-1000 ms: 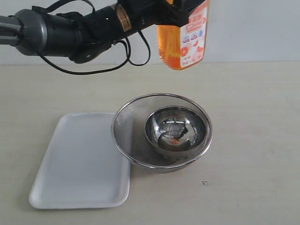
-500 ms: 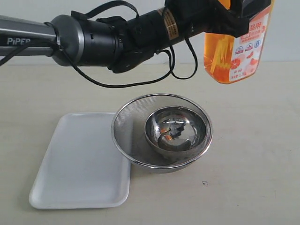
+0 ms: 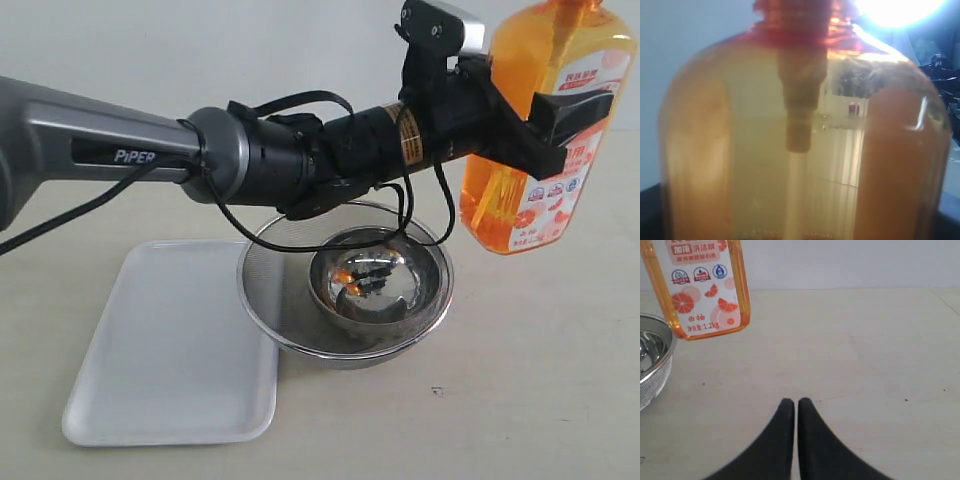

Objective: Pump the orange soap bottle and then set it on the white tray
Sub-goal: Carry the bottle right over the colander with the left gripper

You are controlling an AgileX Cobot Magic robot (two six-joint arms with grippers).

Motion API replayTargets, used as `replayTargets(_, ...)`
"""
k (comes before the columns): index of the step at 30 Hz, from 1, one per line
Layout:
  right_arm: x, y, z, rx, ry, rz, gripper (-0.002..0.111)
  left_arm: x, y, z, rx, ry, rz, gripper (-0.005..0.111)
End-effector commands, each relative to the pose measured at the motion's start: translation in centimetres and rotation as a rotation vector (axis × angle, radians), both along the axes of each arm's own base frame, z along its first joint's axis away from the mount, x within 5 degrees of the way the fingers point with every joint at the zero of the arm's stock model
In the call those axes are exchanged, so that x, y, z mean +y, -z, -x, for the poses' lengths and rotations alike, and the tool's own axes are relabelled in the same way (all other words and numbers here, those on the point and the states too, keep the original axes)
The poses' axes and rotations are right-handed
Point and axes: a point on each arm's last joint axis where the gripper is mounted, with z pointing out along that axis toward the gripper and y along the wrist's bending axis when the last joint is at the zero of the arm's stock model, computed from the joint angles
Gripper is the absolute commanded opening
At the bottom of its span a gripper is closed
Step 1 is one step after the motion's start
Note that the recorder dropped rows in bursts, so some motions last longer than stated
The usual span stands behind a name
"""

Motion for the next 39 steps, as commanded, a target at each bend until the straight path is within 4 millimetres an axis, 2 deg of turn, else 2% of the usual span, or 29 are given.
replayTargets(1,0.0,-0.1,0.0,-0.016,0.000,0.004,0.000,-0.4,-1.6,0.5,-0.035,0.033,0.134,0.005)
replayTargets(9,0.0,-0.1,0.0,-0.016,0.000,0.004,0.000,-0.7,-0.4,0.5,-0.041,0.038,0.150,0.005)
replayTargets(16,0.0,-0.1,0.0,-0.016,0.000,0.004,0.000,-0.8,1.5,0.2,-0.018,0.030,0.146,0.005)
replayTargets(25,0.0,-0.1,0.0,-0.016,0.000,0.004,0.000,-0.4,1.4,-0.3,0.017,-0.009,0.264,0.005)
replayTargets(34,0.0,-0.1,0.0,-0.016,0.000,0.004,0.000,-0.6,1.5,-0.1,0.017,-0.003,0.257,0.005)
replayTargets(39,0.0,-0.1,0.0,-0.016,0.000,0.004,0.000,-1.0,2.3,0.1,-0.023,0.015,0.150,0.005)
